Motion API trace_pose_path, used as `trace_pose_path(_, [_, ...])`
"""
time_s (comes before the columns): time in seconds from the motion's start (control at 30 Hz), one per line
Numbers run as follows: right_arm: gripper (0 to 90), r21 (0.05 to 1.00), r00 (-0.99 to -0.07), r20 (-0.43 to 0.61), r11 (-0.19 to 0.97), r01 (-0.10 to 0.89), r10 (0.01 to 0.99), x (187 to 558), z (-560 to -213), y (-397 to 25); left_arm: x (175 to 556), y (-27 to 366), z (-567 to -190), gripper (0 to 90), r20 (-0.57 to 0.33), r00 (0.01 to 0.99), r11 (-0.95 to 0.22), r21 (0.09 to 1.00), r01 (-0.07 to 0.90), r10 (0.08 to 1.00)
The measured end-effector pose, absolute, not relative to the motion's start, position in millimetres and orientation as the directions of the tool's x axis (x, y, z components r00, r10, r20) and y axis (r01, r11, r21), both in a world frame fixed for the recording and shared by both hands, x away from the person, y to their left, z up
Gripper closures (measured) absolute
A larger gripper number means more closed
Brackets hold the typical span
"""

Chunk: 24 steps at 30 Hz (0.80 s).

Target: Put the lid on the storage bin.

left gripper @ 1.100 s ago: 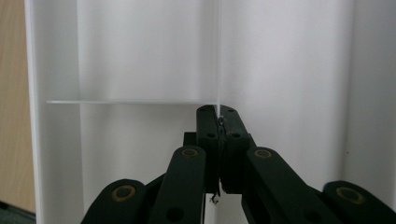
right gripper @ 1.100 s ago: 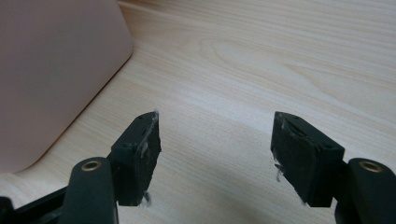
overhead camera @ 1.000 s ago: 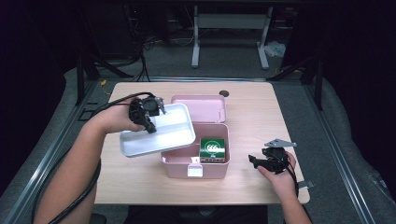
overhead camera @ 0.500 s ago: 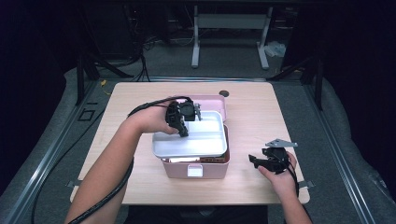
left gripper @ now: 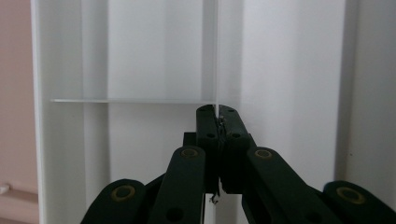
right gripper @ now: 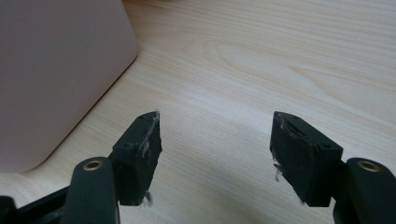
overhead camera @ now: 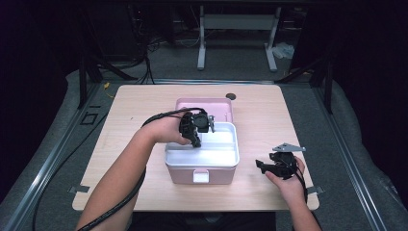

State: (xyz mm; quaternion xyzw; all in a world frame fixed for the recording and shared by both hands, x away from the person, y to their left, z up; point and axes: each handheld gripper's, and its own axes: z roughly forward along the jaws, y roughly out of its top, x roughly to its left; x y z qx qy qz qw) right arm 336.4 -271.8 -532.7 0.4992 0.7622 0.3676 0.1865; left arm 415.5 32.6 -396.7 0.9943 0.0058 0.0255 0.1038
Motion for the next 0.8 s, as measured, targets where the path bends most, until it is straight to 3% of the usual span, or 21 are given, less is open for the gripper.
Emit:
trace_pose_path(0.17, [33.4,0.746,-0.431,0.081,0.232,0.624,0.899,336,-532,-271,416,28,-409,88.5,0.055,0.998,-0.986,0.167,-0.006,0.003])
trace_pose_path(0.8, [33.5,0.747,-0.432,0.086,0.229,0.624,0.898,336,-533,-272,417,26,-421,86.9,0.045,0.999,-0.987,0.163,0.014,0.022])
